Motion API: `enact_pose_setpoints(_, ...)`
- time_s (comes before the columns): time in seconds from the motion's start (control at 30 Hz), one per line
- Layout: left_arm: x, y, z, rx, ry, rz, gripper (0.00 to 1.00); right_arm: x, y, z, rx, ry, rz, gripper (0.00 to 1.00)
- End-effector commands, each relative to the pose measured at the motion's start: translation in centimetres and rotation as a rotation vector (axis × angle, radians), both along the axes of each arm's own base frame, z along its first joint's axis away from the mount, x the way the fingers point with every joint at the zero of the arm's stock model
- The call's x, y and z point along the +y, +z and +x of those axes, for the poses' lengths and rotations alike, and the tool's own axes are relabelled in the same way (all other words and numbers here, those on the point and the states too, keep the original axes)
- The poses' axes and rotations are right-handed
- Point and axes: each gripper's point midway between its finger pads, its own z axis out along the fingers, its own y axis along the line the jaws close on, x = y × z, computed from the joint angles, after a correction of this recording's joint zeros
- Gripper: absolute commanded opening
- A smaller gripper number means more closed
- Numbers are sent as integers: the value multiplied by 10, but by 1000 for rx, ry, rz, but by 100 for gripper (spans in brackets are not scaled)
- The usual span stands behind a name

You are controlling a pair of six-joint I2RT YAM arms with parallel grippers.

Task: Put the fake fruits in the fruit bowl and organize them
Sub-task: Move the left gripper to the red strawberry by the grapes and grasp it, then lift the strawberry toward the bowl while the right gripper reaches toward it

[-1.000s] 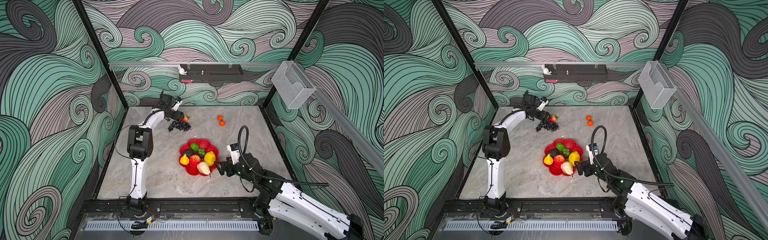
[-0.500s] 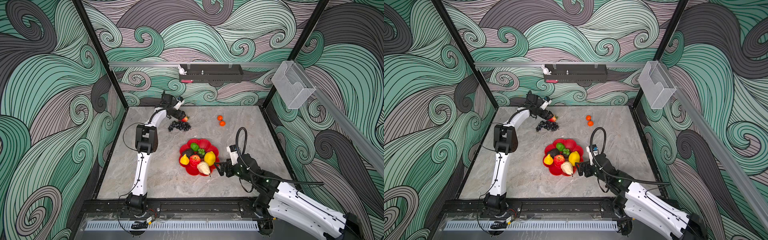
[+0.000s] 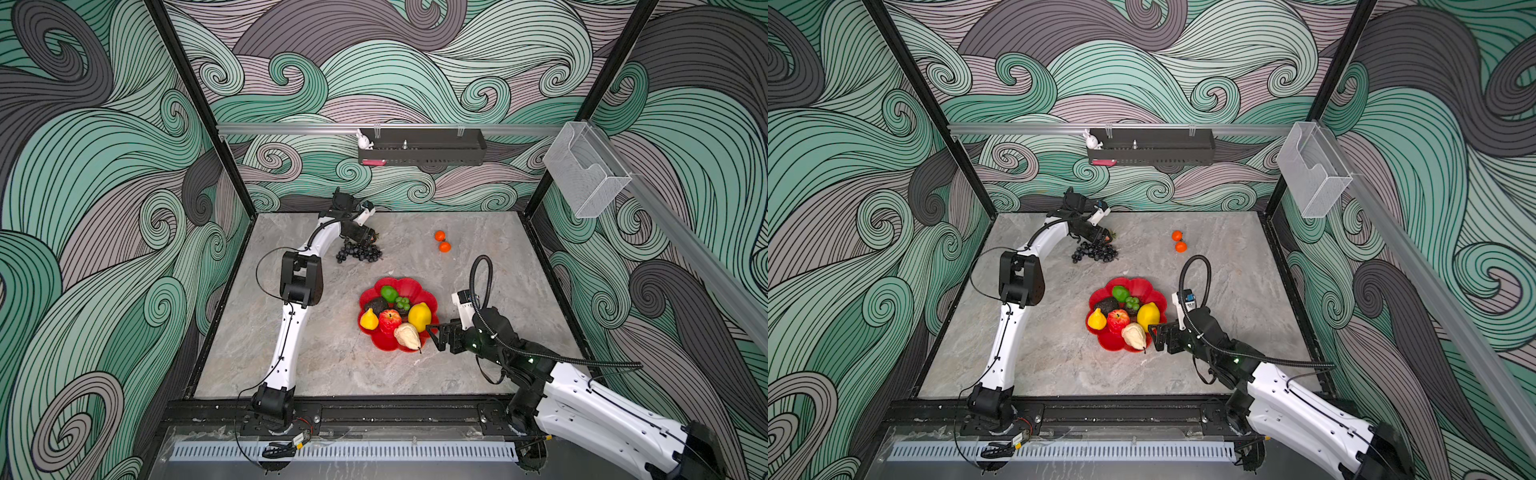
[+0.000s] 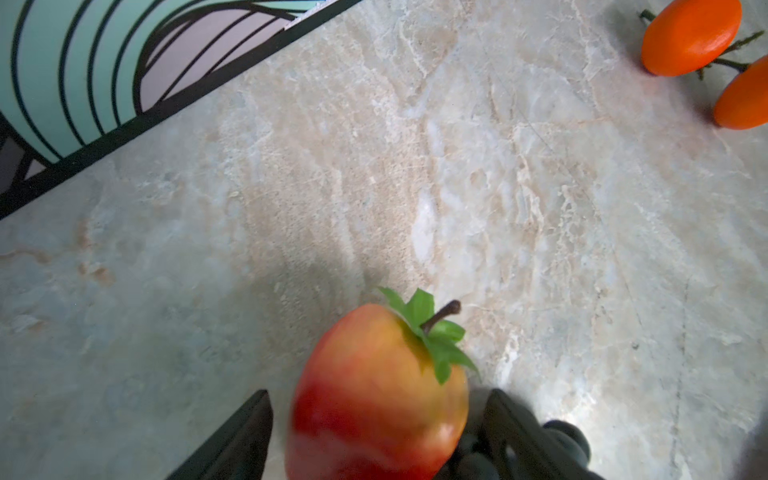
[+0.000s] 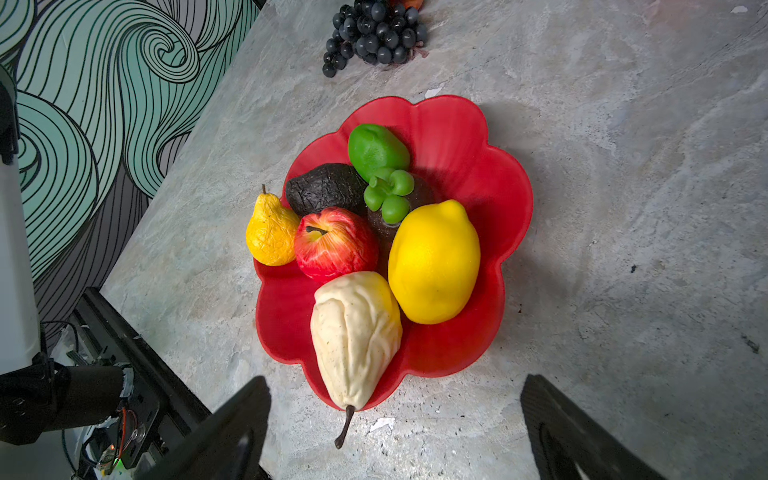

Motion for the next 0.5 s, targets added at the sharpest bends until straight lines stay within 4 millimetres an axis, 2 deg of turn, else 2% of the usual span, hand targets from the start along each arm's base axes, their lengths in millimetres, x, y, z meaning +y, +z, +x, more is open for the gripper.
enact_pose_setpoints(0.0,-5,-9,-3,19,1,32,81,0,2,1,-5,-5,20,95)
enact_pose_setpoints(0.2,-7,-14,-3,25,11,45,69,-3,3,1,-10,-8,20,95)
enact_pose_setpoints(0.3,-6,-14,-3,25,21,47,69,-3,4,1,-14,-4,17,95)
enact_pose_setpoints(0.47,-5,-16,0,15,36,71,74,-2,5,2,-12,-3,22,95)
